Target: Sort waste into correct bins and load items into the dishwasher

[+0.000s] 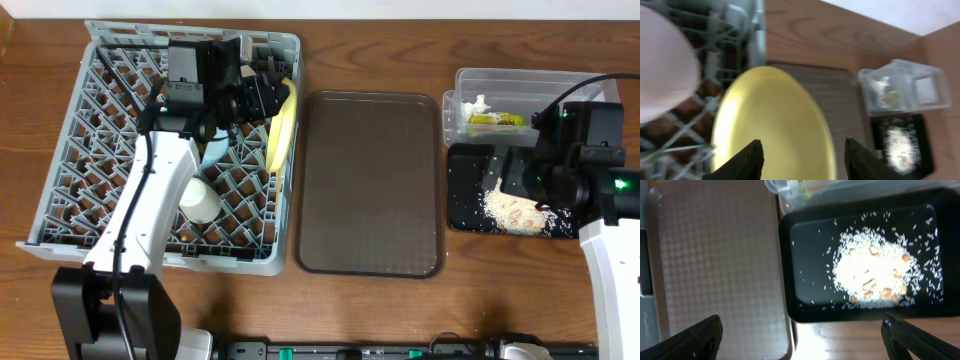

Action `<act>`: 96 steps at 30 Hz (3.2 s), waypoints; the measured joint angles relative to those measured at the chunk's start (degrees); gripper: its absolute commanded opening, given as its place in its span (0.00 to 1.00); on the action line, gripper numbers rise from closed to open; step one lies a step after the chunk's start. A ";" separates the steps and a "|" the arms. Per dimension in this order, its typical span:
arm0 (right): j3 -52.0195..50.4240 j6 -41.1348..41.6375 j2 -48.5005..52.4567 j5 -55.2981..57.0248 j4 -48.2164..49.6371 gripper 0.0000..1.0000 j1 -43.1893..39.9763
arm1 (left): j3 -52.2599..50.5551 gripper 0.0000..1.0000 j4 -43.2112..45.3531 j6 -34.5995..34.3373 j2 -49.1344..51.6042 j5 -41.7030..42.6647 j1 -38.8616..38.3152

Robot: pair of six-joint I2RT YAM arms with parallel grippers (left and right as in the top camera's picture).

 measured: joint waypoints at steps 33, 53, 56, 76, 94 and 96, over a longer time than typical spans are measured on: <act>-21.73 -5.81 -30.16 1.40 11.43 0.99 2.75 | -23.61 0.88 -26.32 9.31 -46.66 -26.88 -9.55; -24.09 -5.81 -39.45 3.58 2.27 1.00 2.75 | -27.85 0.91 -25.97 9.51 -60.72 -28.11 -9.75; -24.09 -5.81 -39.45 3.61 1.84 0.99 2.75 | -27.85 0.91 -25.97 9.51 -60.72 -28.11 -9.75; -55.82 -8.11 -68.87 3.37 43.93 0.99 7.13 | -28.04 0.91 -25.90 9.51 -60.61 -28.30 -9.75; -70.62 -16.63 -70.44 3.41 57.79 0.99 7.15 | -28.04 0.91 -25.86 9.51 -60.61 -28.30 -9.75; -70.75 -16.83 -70.40 3.78 57.83 0.99 7.15 | -28.04 0.91 -25.92 9.51 -60.61 -28.28 -9.75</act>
